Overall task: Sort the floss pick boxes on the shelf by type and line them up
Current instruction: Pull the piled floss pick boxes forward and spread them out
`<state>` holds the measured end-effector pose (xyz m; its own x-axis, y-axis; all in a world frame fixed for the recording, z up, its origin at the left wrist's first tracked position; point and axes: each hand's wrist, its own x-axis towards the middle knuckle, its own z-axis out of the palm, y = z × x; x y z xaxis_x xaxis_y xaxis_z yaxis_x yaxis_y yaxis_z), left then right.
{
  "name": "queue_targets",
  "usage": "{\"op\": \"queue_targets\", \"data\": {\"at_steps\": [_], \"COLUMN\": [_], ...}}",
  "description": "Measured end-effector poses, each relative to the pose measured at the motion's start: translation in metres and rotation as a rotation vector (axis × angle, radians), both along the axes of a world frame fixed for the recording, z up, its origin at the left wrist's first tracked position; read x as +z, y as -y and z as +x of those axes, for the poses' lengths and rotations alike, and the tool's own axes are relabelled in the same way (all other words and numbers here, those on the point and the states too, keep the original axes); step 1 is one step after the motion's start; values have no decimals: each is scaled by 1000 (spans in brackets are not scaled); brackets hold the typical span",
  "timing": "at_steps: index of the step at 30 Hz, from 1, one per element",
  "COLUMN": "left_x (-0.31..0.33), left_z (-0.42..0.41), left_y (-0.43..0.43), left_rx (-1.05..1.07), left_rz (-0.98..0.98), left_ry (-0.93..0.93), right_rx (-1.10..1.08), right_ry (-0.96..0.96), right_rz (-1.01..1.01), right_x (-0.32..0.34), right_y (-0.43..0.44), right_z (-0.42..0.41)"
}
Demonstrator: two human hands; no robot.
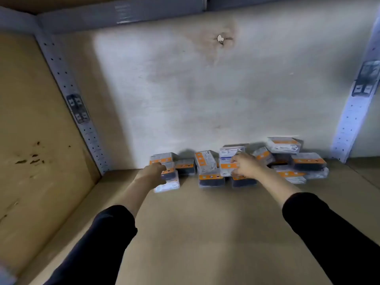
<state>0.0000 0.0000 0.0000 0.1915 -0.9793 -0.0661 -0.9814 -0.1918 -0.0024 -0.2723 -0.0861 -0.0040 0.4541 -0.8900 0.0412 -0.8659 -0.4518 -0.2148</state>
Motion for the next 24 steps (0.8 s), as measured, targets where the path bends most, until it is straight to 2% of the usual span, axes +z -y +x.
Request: {"op": "queue_targets", "data": {"at_steps": [6, 11, 18, 22, 24], "left_x": [-31, -42, -40, -46, -52], "left_z": [14, 17, 11, 13, 18], "left_y": [19, 20, 2, -12, -14], "left_rx": [-31, -16, -87, -168, -198], "left_rz": [-67, -164, -153, -294, -298], "left_ry": [15, -18, 148, 125, 156], "right_rx": [79, 86, 97, 124, 130], "right_ry": [-142, -155, -211, -254, -223], "right_rz": [-58, -205, -431, -520, -537], "right_x": [-21, -36, -43, -47, -52], "right_y": [17, 18, 6, -4, -7], "right_z": [9, 10, 5, -2, -6]}}
